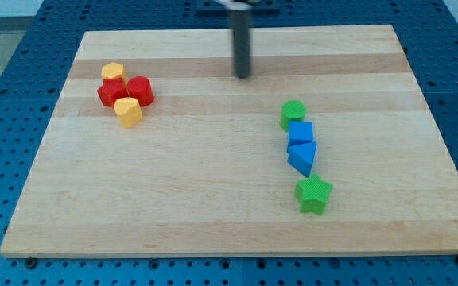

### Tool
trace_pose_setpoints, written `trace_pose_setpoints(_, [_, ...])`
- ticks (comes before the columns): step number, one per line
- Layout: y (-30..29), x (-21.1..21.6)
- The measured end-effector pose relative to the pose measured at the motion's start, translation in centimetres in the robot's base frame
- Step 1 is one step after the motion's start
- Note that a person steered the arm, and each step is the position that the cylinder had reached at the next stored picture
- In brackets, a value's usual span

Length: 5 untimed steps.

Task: Move the green circle diagonal to the red circle

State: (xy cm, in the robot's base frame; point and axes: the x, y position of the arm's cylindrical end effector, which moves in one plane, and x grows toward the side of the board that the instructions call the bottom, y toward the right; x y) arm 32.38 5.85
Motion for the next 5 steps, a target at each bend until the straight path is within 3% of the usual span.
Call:
trace_pose_setpoints(1, [9.5, 3.6])
trace_pose_setpoints(2, [10.5, 8.2])
trace_pose_setpoints(3, [2.9, 11.4])
trace_pose_setpoints(4, [-7.1, 11.3])
trace_pose_setpoints(5, [-5.7, 10.1])
